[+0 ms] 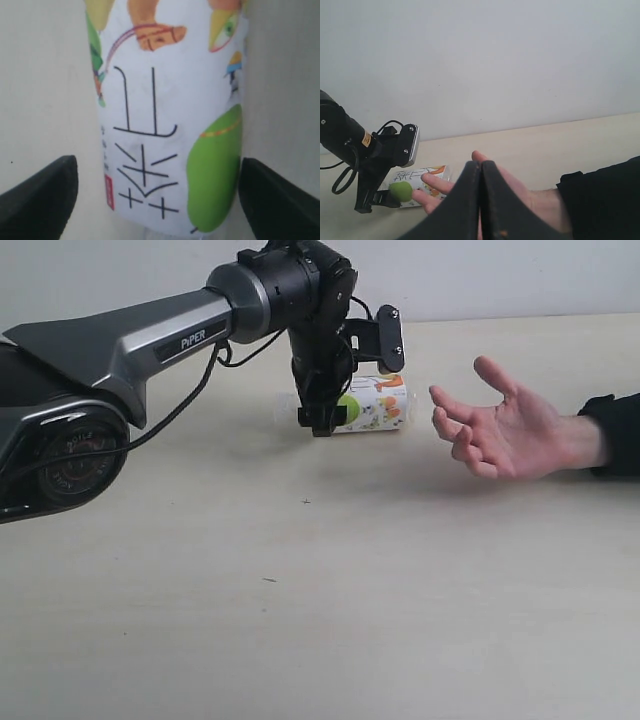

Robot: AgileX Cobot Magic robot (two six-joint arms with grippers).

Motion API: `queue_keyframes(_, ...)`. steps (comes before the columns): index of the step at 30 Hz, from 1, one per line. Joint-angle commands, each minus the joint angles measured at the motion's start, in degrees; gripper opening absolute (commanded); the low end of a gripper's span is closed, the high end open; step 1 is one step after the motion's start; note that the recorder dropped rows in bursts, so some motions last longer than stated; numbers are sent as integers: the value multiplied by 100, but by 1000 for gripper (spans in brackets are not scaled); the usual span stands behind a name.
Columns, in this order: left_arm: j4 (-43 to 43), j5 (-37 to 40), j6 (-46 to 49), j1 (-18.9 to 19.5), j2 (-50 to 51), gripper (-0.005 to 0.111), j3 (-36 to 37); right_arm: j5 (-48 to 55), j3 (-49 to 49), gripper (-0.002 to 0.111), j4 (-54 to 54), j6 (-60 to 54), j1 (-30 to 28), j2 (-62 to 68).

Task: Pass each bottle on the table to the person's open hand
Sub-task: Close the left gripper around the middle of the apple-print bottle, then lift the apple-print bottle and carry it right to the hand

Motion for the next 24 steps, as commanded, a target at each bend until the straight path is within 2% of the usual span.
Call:
queue_keyframes(1, 44, 4, 24, 6, -13, 83, -18, -54, 21, 0, 19, 4, -25, -19)
queue_keyframes(7, -10, 80, 12, 6, 127, 83, -18, -54, 21, 0, 19, 4, -25, -19)
queue_keyframes(9, 30, 132, -12, 6, 125, 79, -18, -54, 21, 0, 19, 4, -25, -19)
queue_keyframes(10, 106, 163, -76, 6, 125, 71, -18, -54, 21, 0, 19, 4, -25, -19)
queue_keyframes(12, 284, 283, -165, -4, 125, 47, -18, -54, 21, 0, 19, 4, -25, -19)
queue_keyframes(14, 514, 599, -174, -4, 104, 6, -18, -54, 21, 0, 19, 4, -25, -19)
queue_keyframes(15, 529, 759, -176, -4, 81, 1, -18, -54, 21, 0, 19, 4, -25, -19)
queue_keyframes(18, 529, 820, -522, -4, -32, 1, -18, -54, 21, 0, 19, 4, -25, -19)
queue_keyframes(24, 411, 651, -2254, -4, -605, 1, -18, -54, 21, 0, 19, 4, -25, -19)
